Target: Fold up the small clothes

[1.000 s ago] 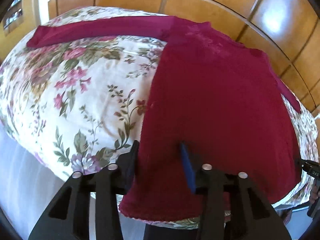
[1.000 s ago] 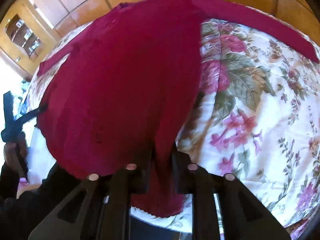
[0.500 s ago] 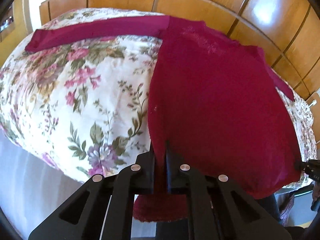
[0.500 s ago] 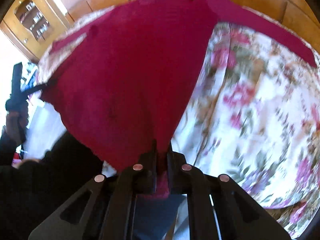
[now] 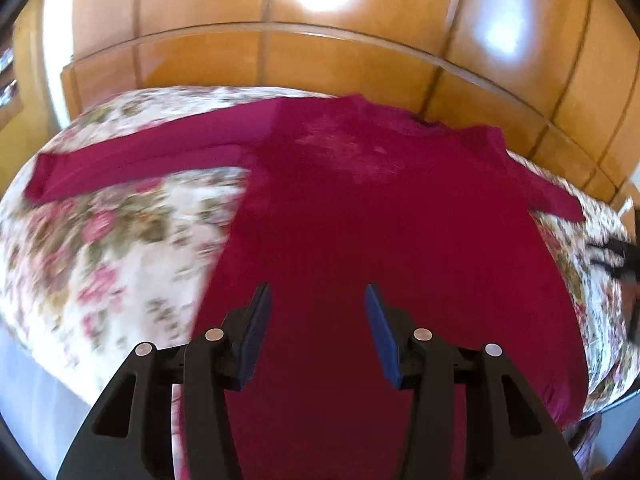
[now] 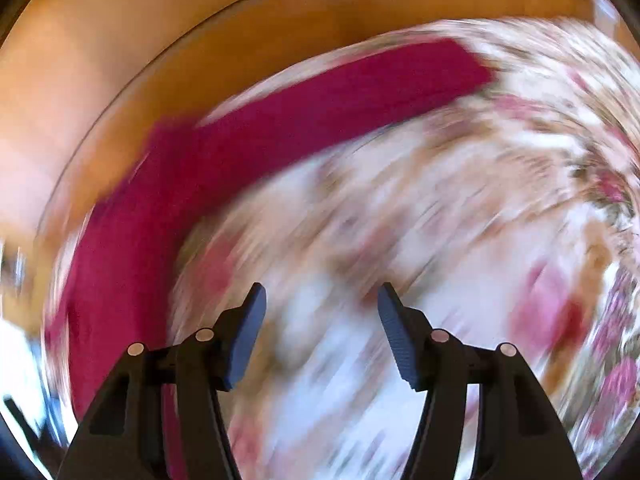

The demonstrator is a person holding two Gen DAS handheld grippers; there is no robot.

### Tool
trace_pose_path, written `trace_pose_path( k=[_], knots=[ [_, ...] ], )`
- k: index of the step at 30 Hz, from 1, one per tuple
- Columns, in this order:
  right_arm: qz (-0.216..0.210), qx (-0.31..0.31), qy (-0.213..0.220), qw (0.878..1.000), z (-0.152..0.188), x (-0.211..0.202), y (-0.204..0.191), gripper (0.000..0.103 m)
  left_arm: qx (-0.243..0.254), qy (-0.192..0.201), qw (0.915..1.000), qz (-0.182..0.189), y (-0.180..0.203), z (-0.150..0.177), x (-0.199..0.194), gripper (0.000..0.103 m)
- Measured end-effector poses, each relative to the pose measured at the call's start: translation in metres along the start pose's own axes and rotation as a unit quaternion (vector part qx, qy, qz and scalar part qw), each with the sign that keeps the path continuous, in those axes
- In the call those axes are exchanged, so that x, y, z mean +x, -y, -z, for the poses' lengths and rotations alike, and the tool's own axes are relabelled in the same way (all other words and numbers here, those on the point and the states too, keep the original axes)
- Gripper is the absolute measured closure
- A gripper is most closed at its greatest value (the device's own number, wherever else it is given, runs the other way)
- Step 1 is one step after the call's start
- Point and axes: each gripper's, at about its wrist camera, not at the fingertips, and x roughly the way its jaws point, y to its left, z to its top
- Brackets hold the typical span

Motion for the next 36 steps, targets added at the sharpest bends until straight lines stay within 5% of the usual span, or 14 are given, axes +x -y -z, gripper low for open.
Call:
trace_pose_path(
  k=[6,11,12,13,14,18,21,26,30,32,36],
  knots=[
    [0.052,0.140,0.053,0.987,-0.083,0.042,0.051,0.050,0.013,-0.035,0.9992,0.012,0.030,-0.009,0.038,0.056],
    [0.073,0.164,0.069,0.981,-0.127,0.068,0.059,0.052,0.021,-0.054,0.9983,0.002,0.041,-0.009,0.058,0.056],
    [0.082,0.159,0.068,0.982,-0.131,0.071,0.055,0.056,0.022,-0.057,0.9981,-0.001,0.043,-0.009,0.060,0.056],
    [0.097,0.146,0.068,0.982,-0.134,0.074,0.052,0.076,0.020,-0.058,0.9981,-0.005,0.044,-0.009,0.062,0.056],
    [0.105,0.133,0.068,0.983,-0.135,0.075,0.051,0.095,0.020,-0.058,0.9981,-0.007,0.044,-0.009,0.063,0.056],
    [0.144,0.062,0.103,0.982,-0.128,0.046,0.041,0.097,0.014,-0.058,0.9982,-0.007,0.042,-0.010,0.067,0.054],
    [0.177,0.078,0.124,0.973,-0.106,0.015,0.062,0.098,0.007,-0.056,0.9984,-0.008,0.041,-0.009,0.068,0.054],
    [0.213,0.102,0.089,0.968,-0.075,0.017,0.096,0.097,0.012,-0.054,0.9985,-0.007,0.040,-0.007,0.068,0.051],
    [0.214,0.099,0.092,0.968,-0.066,0.012,0.092,0.086,0.011,-0.057,0.9983,0.003,0.037,-0.010,0.062,0.045],
    [0.214,0.092,0.101,0.967,-0.065,0.004,0.087,0.049,-0.004,-0.043,0.9991,0.000,0.028,-0.011,0.050,0.045],
    [0.231,0.060,0.137,0.961,-0.053,-0.025,0.063,0.030,-0.047,-0.016,0.9985,-0.025,-0.006,-0.009,0.028,0.045]
  ],
)
